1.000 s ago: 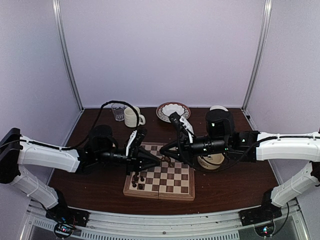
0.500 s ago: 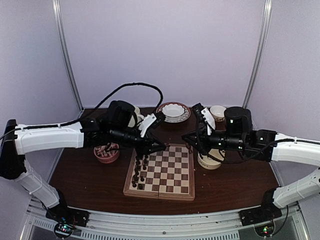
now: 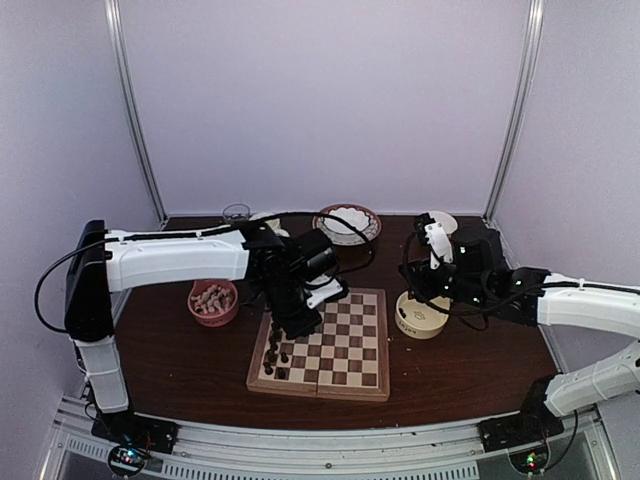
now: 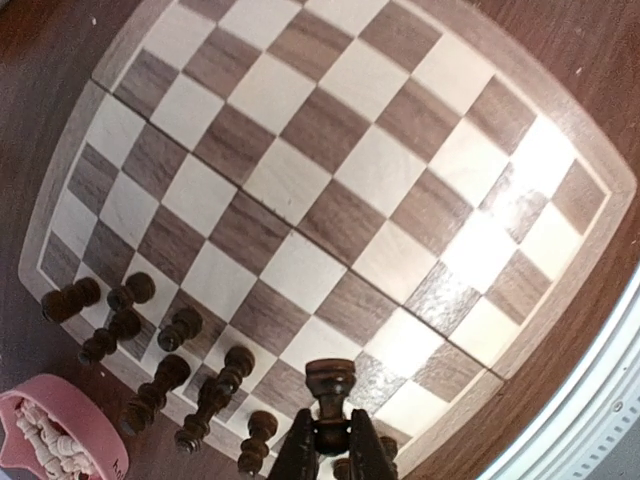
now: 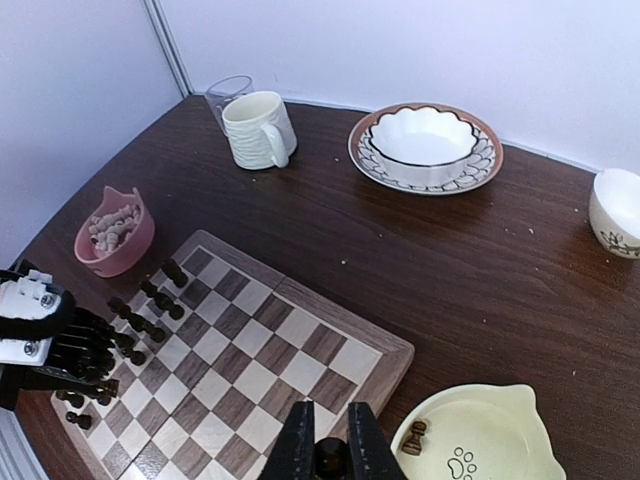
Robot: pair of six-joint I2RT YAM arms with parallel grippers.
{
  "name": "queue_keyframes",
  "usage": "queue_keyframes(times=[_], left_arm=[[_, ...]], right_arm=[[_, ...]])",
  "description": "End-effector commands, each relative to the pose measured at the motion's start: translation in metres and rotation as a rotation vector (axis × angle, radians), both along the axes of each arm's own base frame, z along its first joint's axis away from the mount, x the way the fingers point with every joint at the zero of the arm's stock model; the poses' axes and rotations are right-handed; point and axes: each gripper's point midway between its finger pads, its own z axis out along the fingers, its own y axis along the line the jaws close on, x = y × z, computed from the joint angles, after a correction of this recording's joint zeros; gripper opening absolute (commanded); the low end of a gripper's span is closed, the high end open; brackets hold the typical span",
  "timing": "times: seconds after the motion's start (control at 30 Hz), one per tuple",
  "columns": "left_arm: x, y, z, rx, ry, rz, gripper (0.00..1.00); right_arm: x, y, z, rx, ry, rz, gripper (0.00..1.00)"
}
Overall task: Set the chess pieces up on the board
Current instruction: Place the pawn on the chessboard.
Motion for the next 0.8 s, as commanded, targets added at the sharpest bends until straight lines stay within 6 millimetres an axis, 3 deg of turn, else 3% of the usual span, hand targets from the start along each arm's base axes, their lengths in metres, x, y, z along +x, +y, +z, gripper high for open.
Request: queue_keyframes(times=[0.0, 0.3, 0.53, 0.77], left_arm=[[0.0, 0.029, -0.006, 0.196, 0.008, 0.044, 0.0], [0.0, 0.035, -0.018, 0.421, 0.053, 0.031, 0.0], [-0.001, 0.034, -0.029, 0.477, 0.084, 0.014, 0.01], [-0.006, 0.035, -0.039, 0.505, 0.123, 0.007, 0.03]], right_arm=[[0.009, -0.013, -0.003, 0.024, -0.02, -0.075, 0.05], [0.008, -0.024, -0.009, 0.021, -0.023, -0.11, 0.05], [0.004, -0.041, 0.002, 0.038, -0.06, -0.161, 0.06], [0.002, -0.045, 0.006, 0.047, -0.071, -0.171, 0.07]])
